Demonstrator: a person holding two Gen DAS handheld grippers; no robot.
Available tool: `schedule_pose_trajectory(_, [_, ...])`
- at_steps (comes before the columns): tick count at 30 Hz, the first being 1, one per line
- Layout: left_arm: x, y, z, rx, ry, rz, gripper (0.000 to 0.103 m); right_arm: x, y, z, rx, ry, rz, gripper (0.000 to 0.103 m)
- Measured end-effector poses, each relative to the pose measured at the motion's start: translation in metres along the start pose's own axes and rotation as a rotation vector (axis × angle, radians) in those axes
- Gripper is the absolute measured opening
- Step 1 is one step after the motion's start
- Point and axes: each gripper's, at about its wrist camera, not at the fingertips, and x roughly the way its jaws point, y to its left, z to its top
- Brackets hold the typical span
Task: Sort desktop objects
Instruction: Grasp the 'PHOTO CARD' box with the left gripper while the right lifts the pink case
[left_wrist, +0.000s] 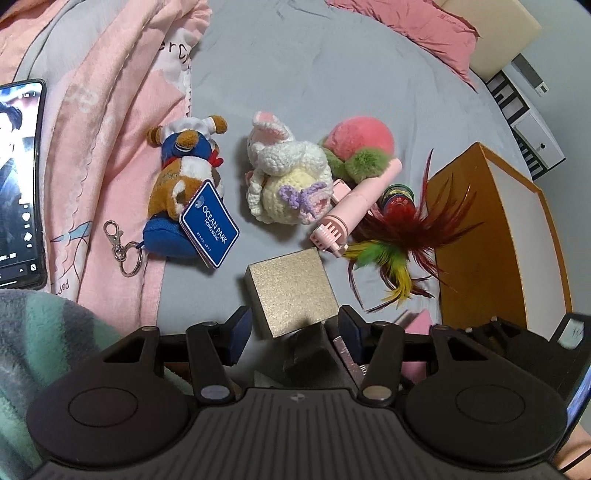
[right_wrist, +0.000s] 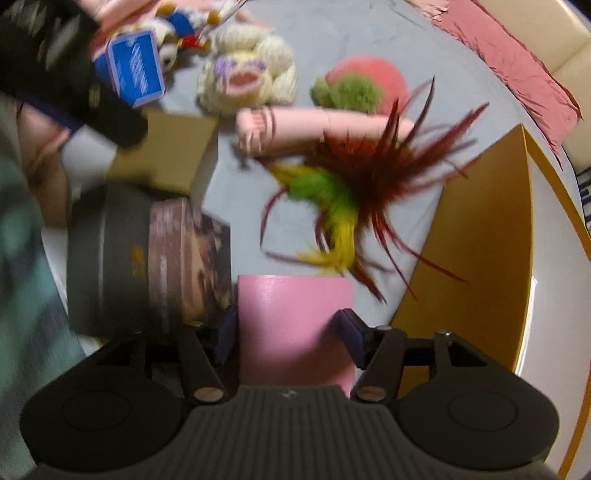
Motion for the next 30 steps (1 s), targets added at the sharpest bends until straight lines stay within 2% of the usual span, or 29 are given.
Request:
schedule_pose_trajectory(6, [-0.005, -0.007, -0.003, 0.031, -0.009, 0.01, 0.06, -0.003, 0.019, -0.025, -0.191, 0.015, -0.032, 0.069])
schedule_pose_trajectory(11, [-0.01, -0.015, -0.007, 0.066, -0.01, -0.001, 0.06, -0.009, 0.022, -0.03, -0.221, -0.007, -0.049, 0.069])
schedule_pose_trajectory(12, [-0.011, -0.018, -0.008, 0.182, 0.029, -0.055, 0.06, -0.008, 0.022, -0.029, -0.221, -0.015, -0.066, 0.068])
schedule_pose_trajectory(14, [-0.013, -0.024, -0.011, 0.2, 0.027, -0.07, 0.06, -0.007, 0.024, -0.027, -0.231, -0.033, -0.111, 0.06])
schedule_pose_trajectory(15, [-0.015, -0.027, -0.012, 0.212, 0.023, -0.076, 0.06, -0.009, 0.023, -0.025, -0.223, -0.04, -0.106, 0.057])
schedule_pose_trajectory(16, [-0.016, -0.031, -0.014, 0.228, 0.019, -0.084, 0.06, -0.013, 0.022, -0.026, -0.208, -0.053, -0.095, 0.05])
schedule_pose_trajectory(17, [-0.017, -0.035, -0.015, 0.241, 0.018, -0.092, 0.059, -0.018, 0.02, -0.026, -0.188, -0.068, -0.083, 0.043])
schedule_pose_trajectory(20, [-0.017, -0.045, -0.02, 0.269, 0.033, -0.114, 0.056, -0.034, 0.006, -0.025, -0.08, -0.113, -0.034, 0.03])
schedule_pose_trajectory(23, [-0.012, -0.057, -0.023, 0.289, 0.058, -0.128, 0.054, -0.052, -0.022, -0.025, 0.081, -0.167, 0.031, 0.022])
schedule_pose_trajectory(25, [-0.007, -0.063, -0.025, 0.298, 0.077, -0.116, 0.054, -0.061, -0.04, -0.027, 0.187, -0.197, 0.084, 0.02])
schedule_pose_trajectory(28, [0.005, -0.07, -0.026, 0.292, 0.118, -0.086, 0.054, -0.065, -0.073, -0.033, 0.382, -0.22, 0.224, 0.018])
schedule_pose_trajectory(30, [0.013, -0.074, -0.026, 0.285, 0.148, -0.063, 0.054, -0.066, -0.084, -0.035, 0.458, -0.227, 0.301, 0.017])
